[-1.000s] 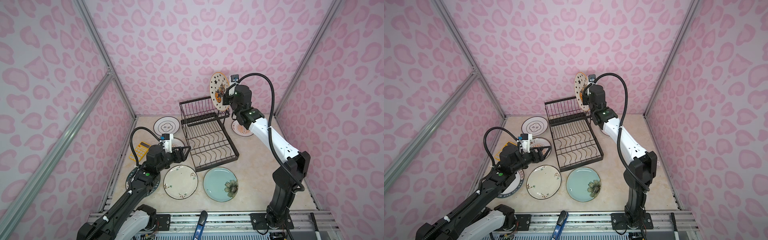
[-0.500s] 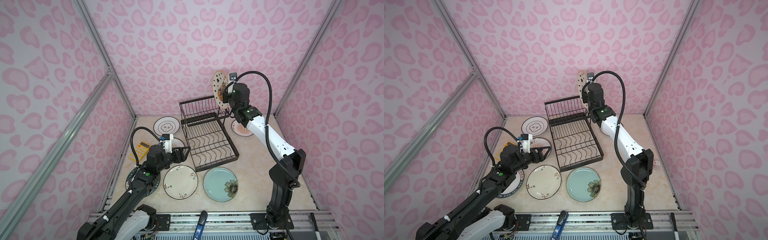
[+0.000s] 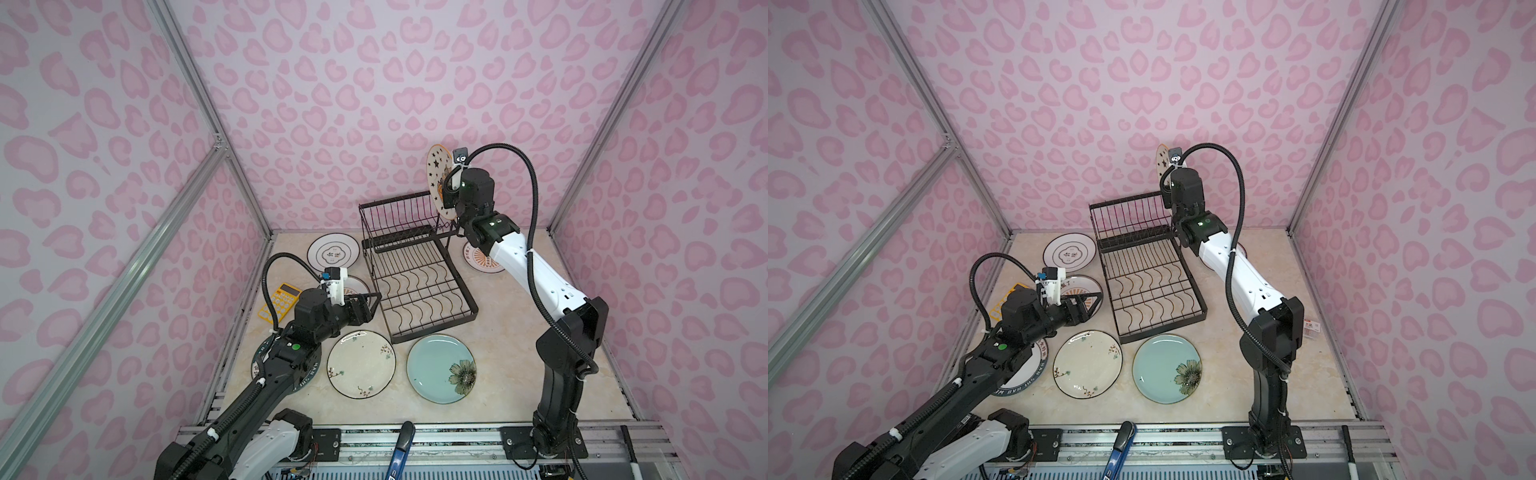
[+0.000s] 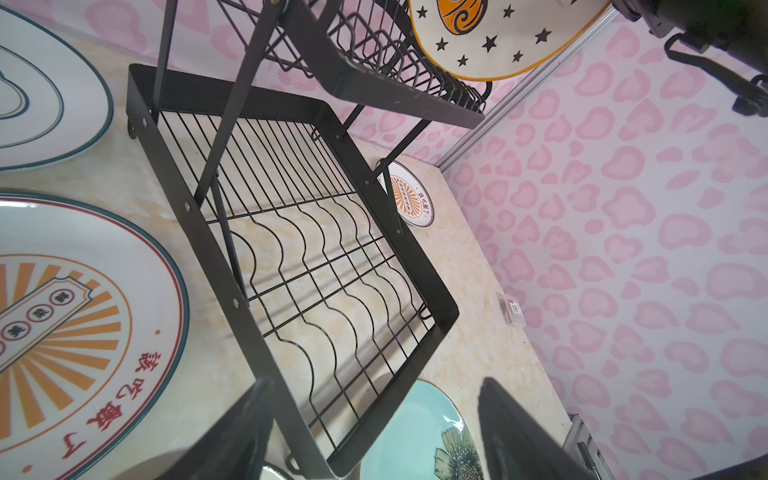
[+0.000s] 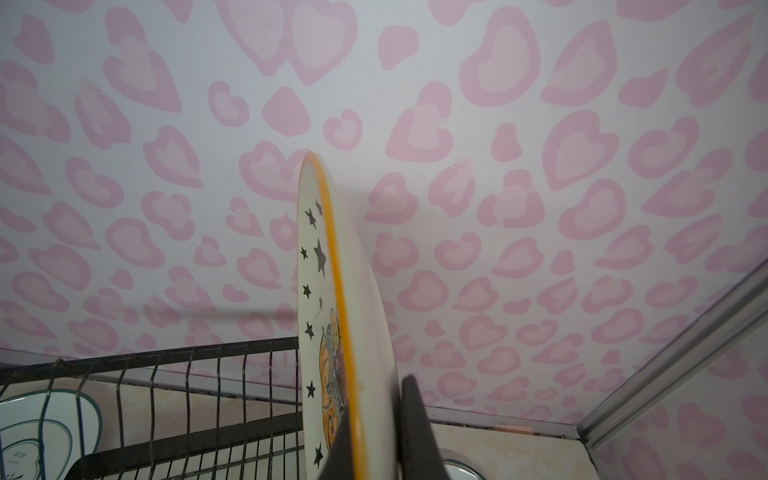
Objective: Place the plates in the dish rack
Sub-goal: 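Carry the star-print plate to the rack's far end with the right gripper, then lower the plate into the far rack slot and open the right gripper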
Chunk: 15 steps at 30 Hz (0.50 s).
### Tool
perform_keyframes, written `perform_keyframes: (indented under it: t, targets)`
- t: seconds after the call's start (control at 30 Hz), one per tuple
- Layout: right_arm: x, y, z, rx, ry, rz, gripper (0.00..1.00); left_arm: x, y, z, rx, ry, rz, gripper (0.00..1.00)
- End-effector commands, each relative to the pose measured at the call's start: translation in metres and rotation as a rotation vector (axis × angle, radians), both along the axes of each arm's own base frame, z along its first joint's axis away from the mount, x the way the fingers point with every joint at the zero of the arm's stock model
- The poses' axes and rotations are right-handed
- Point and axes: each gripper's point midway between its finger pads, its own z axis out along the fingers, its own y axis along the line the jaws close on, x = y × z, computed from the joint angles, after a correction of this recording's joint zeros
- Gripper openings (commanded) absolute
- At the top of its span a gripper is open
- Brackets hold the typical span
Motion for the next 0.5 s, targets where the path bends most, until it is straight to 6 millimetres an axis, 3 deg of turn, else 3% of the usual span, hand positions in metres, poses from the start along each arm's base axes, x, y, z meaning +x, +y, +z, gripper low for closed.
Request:
perform_keyframes:
  t: [0.0,0.47]
  targets:
    - [0.000,0.001,0.029,0.050,-0.112,-0.017,0.00,0.001,0.001,0.007,0.008,-0.028,0.003,0.79]
    - [0.002,0.007,0.014,0.018,-0.093,-0.043,0.00,-0.002,0.005,0.004,0.022,-0.026,0.013,0.79]
